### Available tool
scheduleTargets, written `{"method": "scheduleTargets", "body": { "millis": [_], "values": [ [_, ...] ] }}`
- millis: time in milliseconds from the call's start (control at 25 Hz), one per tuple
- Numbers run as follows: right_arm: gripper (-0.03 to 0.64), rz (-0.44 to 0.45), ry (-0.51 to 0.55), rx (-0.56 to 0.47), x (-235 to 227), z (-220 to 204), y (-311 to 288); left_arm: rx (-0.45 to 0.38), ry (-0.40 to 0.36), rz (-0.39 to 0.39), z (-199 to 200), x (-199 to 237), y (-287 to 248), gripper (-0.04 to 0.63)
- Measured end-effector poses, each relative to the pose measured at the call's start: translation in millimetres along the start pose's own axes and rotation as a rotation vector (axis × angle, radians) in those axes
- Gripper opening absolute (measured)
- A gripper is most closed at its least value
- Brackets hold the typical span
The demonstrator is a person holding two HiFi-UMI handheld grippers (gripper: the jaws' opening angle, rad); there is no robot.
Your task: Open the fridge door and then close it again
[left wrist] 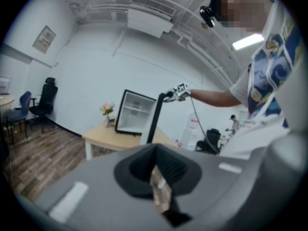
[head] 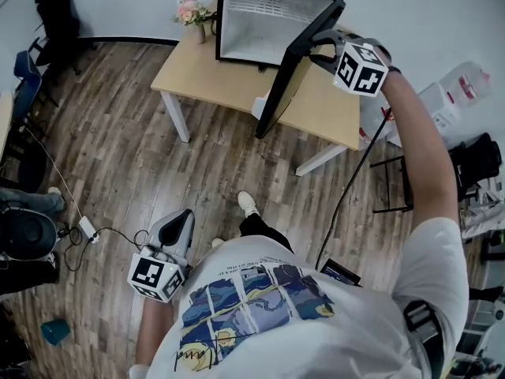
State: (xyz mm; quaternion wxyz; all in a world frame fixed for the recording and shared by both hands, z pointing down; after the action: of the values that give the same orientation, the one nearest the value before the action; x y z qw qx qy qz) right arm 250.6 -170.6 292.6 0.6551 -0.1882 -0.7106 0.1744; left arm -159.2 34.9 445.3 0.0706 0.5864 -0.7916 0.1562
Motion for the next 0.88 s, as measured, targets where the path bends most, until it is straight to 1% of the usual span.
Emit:
{"method": "scheduleTargets", "body": {
  "millis": [320,880],
  "values": [
    [0.089,0.010,0.051,0.011,7.7,-14.3,16.8,0.008,0.003,-0.017,0.8,2.5,-6.6,0.008],
    [0.089,0.017,0.105,0.039,19.8,-37.8,43.2,0.021,-0.003,-0.054,3.1,0.5,-18.9,0.008]
  ]
}}
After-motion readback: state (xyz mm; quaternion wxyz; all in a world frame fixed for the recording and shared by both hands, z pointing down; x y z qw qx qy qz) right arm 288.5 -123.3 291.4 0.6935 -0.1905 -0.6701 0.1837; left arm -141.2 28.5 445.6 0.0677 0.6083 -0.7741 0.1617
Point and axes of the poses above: the fingertips, and each gripper's own axes: y backward along the fingers, x to its left, z out of its top, the point moved 5 cm from there along y, backward along the fingers, and after that the axes turned 15 degrees about -z, right-handed, at the moved point
